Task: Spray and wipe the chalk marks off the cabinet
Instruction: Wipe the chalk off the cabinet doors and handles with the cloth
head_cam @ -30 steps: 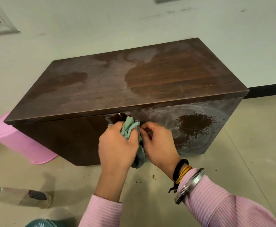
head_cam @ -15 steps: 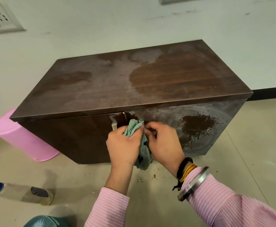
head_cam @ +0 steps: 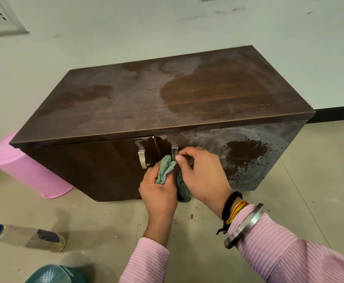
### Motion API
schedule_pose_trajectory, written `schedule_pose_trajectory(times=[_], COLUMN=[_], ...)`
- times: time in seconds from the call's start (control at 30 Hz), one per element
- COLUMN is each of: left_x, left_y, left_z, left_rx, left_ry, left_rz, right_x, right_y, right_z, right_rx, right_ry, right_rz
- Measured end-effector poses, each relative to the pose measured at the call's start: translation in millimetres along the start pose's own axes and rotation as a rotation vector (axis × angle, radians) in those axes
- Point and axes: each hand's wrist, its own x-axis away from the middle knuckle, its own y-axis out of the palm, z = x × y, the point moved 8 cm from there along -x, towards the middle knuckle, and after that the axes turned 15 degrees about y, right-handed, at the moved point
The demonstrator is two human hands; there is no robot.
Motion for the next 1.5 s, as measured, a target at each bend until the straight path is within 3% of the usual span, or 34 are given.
schedule_pose_trajectory(times=[0.3, 0.53, 0.63, 0.73, 0.8, 1.0, 1.1, 1.3, 1.5], left_x=[5.5, -5.7, -25.5, -41.3, -43.6, -16.0, 0.4, 6.6, -13.1], left_y=[9.4, 1.2, -5.7, -5.2, -3.6, -0.3, 3.3, 12.5, 3.1], left_z=[3.2, 12.0, 33.7, 39.6, 44.2, 39.9, 18.0, -6.2, 14.6], left_rx=[-0.217, -0.290, -0.296, -0.232, -0.272, -0.325, -0.203, -0.185, -0.076], left_ry=[0.310, 0.370, 0.294, 0.063, 0.017, 0.150, 0.164, 0.161, 0.090], left_rz=[0.029, -0.086, -0.192, -0.145, -0.119, 0.023, 0.058, 0.035, -0.081], right_x=[-0.2, -0.2, -2.8, -4.0, -4.6, -7.2, -6.9, -4.5, -3.4], right_y=[-3.6, -2.8, -0.2, 0.9, 1.7, 2.4, 1.7, -0.6, 1.0], right_z=[-0.4, 1.8, 6.6, 10.8, 12.2, 14.3, 14.0, 12.3, 7.0], right_rx=[-0.019, -0.044, -0.084, -0.157, -0.186, -0.185, -0.175, -0.155, -0.139], right_ry=[0.112, 0.156, 0.166, 0.173, 0.174, 0.197, 0.203, 0.189, 0.164], right_rz=[0.036, 0.019, 0.002, -0.015, -0.029, -0.015, -0.026, -0.010, 0.008])
